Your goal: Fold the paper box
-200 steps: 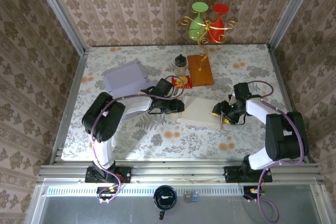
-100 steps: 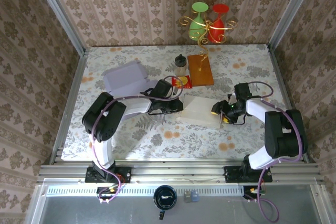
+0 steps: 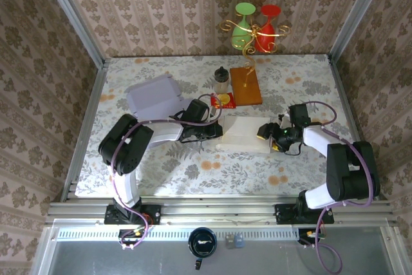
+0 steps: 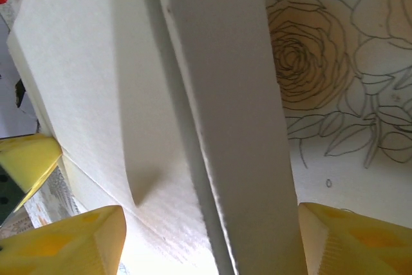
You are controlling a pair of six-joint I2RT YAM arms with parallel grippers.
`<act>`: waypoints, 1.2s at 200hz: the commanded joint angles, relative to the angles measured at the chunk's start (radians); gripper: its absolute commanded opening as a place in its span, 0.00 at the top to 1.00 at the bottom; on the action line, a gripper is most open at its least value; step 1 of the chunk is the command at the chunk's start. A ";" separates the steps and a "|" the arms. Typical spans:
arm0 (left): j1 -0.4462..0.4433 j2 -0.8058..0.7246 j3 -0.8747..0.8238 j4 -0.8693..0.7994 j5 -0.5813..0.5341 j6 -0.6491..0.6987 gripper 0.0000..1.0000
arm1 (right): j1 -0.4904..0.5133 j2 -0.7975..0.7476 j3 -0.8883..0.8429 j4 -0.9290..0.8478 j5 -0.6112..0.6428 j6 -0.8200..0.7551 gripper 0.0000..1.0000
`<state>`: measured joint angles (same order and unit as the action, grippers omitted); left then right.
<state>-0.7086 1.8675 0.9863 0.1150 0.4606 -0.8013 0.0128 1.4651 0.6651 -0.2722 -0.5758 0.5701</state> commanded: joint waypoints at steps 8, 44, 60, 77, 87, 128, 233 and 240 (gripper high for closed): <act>0.009 0.014 -0.038 -0.068 -0.040 -0.019 0.94 | 0.001 -0.003 -0.011 0.029 -0.035 0.019 0.27; 0.011 0.006 -0.043 -0.068 -0.042 -0.020 0.95 | -0.017 -0.019 -0.009 0.028 -0.036 0.012 0.27; 0.011 0.006 -0.044 -0.072 -0.042 -0.019 0.95 | -0.022 -0.011 0.000 0.036 -0.068 0.005 0.27; 0.011 0.007 -0.043 -0.071 -0.040 -0.018 0.95 | -0.022 -0.004 0.005 0.063 -0.109 0.014 0.30; 0.012 0.008 -0.042 -0.072 -0.040 -0.019 0.95 | -0.022 -0.011 0.004 0.077 -0.124 0.021 0.32; 0.012 0.012 -0.033 -0.078 -0.042 -0.013 0.95 | -0.022 -0.051 0.000 0.135 -0.172 0.067 0.40; 0.014 -0.066 -0.012 -0.098 -0.109 0.051 0.87 | -0.014 -0.066 0.082 0.098 -0.255 0.217 0.67; 0.008 -0.099 -0.017 -0.097 -0.144 0.078 0.86 | -0.014 -0.097 0.083 0.092 -0.252 0.241 0.70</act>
<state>-0.6941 1.8435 0.9775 0.1032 0.4271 -0.7990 -0.0002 1.4174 0.7139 -0.1436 -0.8017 0.7238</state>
